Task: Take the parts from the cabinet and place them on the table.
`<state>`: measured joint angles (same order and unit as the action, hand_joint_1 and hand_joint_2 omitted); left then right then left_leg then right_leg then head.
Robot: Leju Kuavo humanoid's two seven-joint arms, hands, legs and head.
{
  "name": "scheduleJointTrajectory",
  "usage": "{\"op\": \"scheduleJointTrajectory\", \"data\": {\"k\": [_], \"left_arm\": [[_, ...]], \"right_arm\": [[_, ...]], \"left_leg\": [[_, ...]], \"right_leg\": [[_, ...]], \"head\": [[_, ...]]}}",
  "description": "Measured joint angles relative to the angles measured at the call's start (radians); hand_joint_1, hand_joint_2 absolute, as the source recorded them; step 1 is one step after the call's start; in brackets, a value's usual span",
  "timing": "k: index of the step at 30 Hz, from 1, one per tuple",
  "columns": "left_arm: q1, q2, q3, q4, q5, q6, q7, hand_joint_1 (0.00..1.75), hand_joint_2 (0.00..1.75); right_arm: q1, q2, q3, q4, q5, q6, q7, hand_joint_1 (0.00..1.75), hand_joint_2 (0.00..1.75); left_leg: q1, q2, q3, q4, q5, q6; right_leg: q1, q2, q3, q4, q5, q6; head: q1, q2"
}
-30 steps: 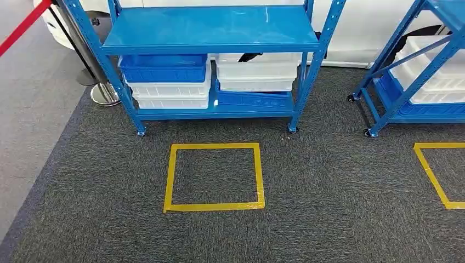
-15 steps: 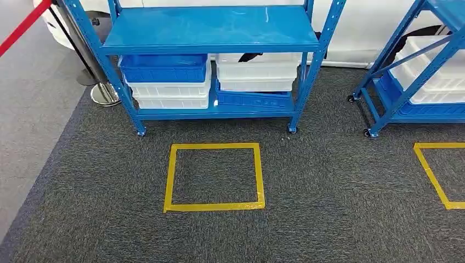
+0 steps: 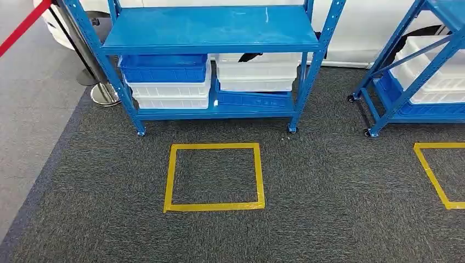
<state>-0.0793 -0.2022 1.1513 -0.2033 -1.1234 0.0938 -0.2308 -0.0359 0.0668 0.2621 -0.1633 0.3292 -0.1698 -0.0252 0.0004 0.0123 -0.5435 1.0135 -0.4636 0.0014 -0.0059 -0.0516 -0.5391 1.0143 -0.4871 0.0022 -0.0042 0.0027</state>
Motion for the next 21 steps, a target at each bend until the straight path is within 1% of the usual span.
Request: {"op": "scheduleJointTrajectory", "data": {"k": [13, 15, 18, 20, 21], "left_arm": [[0.000, 0.000, 0.000, 0.000, -0.002, 0.000, 0.004, 0.00, 0.00], [0.000, 0.000, 0.000, 0.000, -0.008, 0.000, 0.003, 0.00, 0.00], [0.000, 0.000, 0.000, 0.000, -0.008, 0.000, 0.003, 0.00, 0.00], [0.000, 0.000, 0.000, 0.000, -0.008, 0.001, 0.003, 0.00, 0.00], [0.000, 0.000, 0.000, 0.000, -0.008, 0.001, 0.003, 0.00, 0.00]], "right_arm": [[0.000, 0.000, 0.000, 0.000, 0.000, 0.001, 0.000, 0.00, 0.00], [0.000, 0.000, 0.000, 0.000, 0.000, 0.001, 0.000, 0.00, 0.00], [0.000, 0.000, 0.000, 0.000, 0.000, 0.001, 0.000, 0.00, 0.00], [-0.001, 0.000, 0.000, 0.000, 0.000, 0.001, 0.000, 0.00, 0.00], [-0.002, 0.000, 0.000, 0.000, 0.000, 0.001, 0.000, 0.00, 0.00]], "left_leg": [[0.000, 0.000, 0.000, 0.000, 0.000, 0.000], [-0.005, 0.000, -0.002, 0.005, -0.003, 0.004], [-0.007, 0.001, -0.004, 0.007, -0.004, 0.007], [-0.009, 0.000, -0.009, 0.007, -0.005, 0.013], [-0.010, -0.001, -0.008, 0.001, -0.006, 0.019]], "right_leg": [[0.000, 0.000, 0.000, 0.000, 0.000, 0.000], [-0.006, 0.000, 0.000, -0.001, 0.001, 0.004], [-0.008, 0.000, 0.000, -0.001, 0.001, 0.007], [-0.011, -0.002, 0.001, -0.004, 0.002, 0.014], [-0.010, -0.005, 0.004, -0.008, 0.002, 0.018]], "head": [[0.000, 0.000], [-0.001, 0.000], [0.000, 0.000], [0.000, 0.000], [-0.002, 0.000]]}}
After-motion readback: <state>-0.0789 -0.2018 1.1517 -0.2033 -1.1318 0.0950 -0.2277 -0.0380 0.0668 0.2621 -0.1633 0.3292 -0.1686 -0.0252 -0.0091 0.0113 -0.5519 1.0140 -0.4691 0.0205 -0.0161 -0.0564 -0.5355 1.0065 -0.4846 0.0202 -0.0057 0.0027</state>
